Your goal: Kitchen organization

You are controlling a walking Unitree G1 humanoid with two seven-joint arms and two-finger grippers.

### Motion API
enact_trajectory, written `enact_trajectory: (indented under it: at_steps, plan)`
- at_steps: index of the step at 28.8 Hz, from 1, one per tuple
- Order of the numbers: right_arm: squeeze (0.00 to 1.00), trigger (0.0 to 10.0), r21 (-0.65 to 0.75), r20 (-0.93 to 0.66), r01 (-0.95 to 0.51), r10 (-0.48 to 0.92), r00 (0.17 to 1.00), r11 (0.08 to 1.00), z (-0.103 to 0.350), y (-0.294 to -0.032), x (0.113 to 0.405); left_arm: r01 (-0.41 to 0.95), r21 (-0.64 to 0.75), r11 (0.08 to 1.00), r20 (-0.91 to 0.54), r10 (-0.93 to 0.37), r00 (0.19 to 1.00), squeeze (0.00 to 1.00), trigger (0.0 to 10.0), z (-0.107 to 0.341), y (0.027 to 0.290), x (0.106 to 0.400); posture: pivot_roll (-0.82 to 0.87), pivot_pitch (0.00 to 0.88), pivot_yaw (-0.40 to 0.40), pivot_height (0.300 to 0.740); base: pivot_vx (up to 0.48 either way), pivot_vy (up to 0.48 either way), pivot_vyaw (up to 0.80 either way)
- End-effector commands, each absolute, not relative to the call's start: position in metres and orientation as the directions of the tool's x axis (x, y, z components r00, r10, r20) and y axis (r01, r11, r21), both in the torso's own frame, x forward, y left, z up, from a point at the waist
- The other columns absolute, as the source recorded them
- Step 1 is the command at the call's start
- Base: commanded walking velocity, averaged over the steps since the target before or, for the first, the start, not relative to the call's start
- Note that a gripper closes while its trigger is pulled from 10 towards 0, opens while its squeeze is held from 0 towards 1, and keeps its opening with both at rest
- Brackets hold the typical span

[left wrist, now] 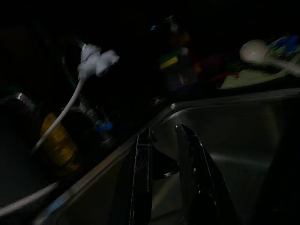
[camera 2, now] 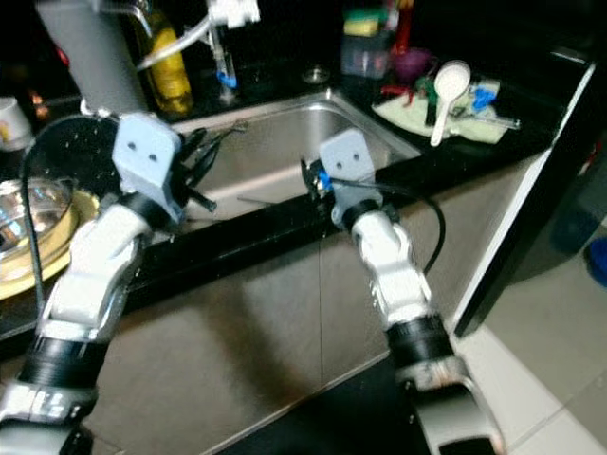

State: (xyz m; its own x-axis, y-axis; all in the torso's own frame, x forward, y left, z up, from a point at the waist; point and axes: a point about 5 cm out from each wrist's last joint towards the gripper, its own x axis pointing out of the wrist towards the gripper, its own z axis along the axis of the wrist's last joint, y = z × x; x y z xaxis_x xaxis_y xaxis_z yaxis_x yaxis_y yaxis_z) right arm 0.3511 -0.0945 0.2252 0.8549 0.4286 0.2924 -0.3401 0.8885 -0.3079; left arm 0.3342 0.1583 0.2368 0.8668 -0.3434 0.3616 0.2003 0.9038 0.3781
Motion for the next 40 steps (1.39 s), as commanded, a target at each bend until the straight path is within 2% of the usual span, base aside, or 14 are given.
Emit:
enact_trajectory:
  at_steps: [1, 10, 11, 12, 13, 14, 23, 24, 25, 26, 33, 35, 40]
  plan:
    - [0.00, 10.0, -0.298, 0.289, -0.372, 0.455, 0.842, 0.879, 0.224, -0.090, 0.347, 0.159, 0.381, 0.911, 0.363, -0.305, 0.881, 0.00, 10.0, 0.236, 0.169, 0.339, 0.03, 0.000, 0.034, 0.740, 0.000, 0.000, 0.00]
    - [0.00, 10.0, -0.274, 0.309, -0.479, 0.548, 0.777, 0.834, 0.227, -0.081, 0.330, 0.094, 0.293, 0.951, 0.328, -0.193, 0.925, 0.00, 10.0, 0.218, 0.192, 0.356, 0.00, 0.000, 0.033, 0.740, 0.000, 0.000, 0.00]
    - [0.00, 10.0, -0.272, 0.311, -0.499, 0.566, 0.763, 0.823, 0.227, -0.078, 0.327, 0.094, 0.284, 0.954, 0.330, -0.189, 0.925, 0.32, 10.0, 0.217, 0.193, 0.357, 0.00, 0.000, 0.033, 0.740, 0.000, 0.000, 0.00]
    - [0.00, 10.0, -0.270, 0.311, -0.517, 0.582, 0.751, 0.812, 0.227, -0.076, 0.324, 0.096, 0.274, 0.957, 0.331, -0.188, 0.925, 0.32, 10.0, 0.217, 0.194, 0.358, 0.00, 0.000, 0.032, 0.740, 0.000, 0.000, 0.00]
    - [0.00, 10.0, -0.268, 0.311, -0.529, 0.592, 0.743, 0.805, 0.227, -0.074, 0.322, 0.096, 0.268, 0.959, 0.333, -0.185, 0.925, 0.62, 10.0, 0.217, 0.194, 0.358, 0.00, 0.000, 0.032, 0.740, 0.000, 0.000, 0.00]
    - [0.00, 10.0, -0.264, 0.312, -0.540, 0.600, 0.737, 0.799, 0.227, -0.073, 0.321, 0.093, 0.262, 0.960, 0.334, -0.181, 0.925, 1.00, 10.0, 0.217, 0.195, 0.359, 0.00, 0.000, 0.031, 0.740, 0.000, 0.000, 0.00]
    - [0.00, 10.0, -0.244, 0.296, -0.586, 0.635, 0.714, 0.773, 0.223, -0.064, 0.310, 0.074, 0.233, 0.970, 0.348, -0.155, 0.925, 1.00, 10.0, 0.212, 0.197, 0.364, 0.00, 0.000, 0.030, 0.740, 0.000, 0.000, 0.00]
    - [0.00, 10.0, -0.244, 0.294, -0.587, 0.635, 0.714, 0.772, 0.223, -0.064, 0.310, 0.078, 0.224, 0.972, 0.347, -0.154, 0.925, 0.88, 10.0, 0.211, 0.196, 0.364, 0.00, 0.000, 0.030, 0.740, 0.000, 0.000, 0.00]
    - [0.00, 10.0, -0.244, 0.294, -0.587, 0.635, 0.714, 0.772, 0.223, -0.064, 0.310, 0.078, 0.224, 0.972, 0.347, -0.154, 0.925, 0.88, 10.0, 0.211, 0.196, 0.364, 0.00, 0.000, 0.030, 0.740, 0.000, 0.000, 0.00]
    - [0.00, 10.0, -0.244, 0.293, -0.587, 0.636, 0.714, 0.772, 0.222, -0.064, 0.309, 0.083, 0.214, 0.973, 0.346, -0.155, 0.925, 0.00, 10.0, 0.211, 0.195, 0.364, 0.00, 0.000, 0.030, 0.740, 0.000, 0.000, 0.00]
    - [0.00, 10.0, -0.180, 0.293, -0.525, 0.555, 0.778, 0.832, 0.218, -0.077, 0.315, 0.168, 0.149, 0.974, 0.313, -0.208, 0.927, 0.00, 10.0, 0.202, 0.172, 0.357, 0.01, 0.000, 0.025, 0.740, 0.000, 0.000, 0.00]
    - [0.00, 10.0, -0.079, 0.311, -0.478, 0.477, 0.822, 0.875, 0.215, -0.091, 0.320, 0.230, 0.139, 0.963, 0.292, -0.261, 0.920, 0.00, 10.0, 0.192, 0.159, 0.349, 0.01, 0.000, 0.024, 0.740, 0.000, 0.000, 0.00]
    - [0.00, 10.0, 0.065, 0.344, -0.469, 0.421, 0.839, 0.881, 0.215, -0.106, 0.323, 0.278, 0.118, 0.953, 0.285, -0.301, 0.910, 0.00, 10.0, 0.187, 0.152, 0.341, 0.02, 0.000, 0.022, 0.740, 0.000, 0.000, 0.00]
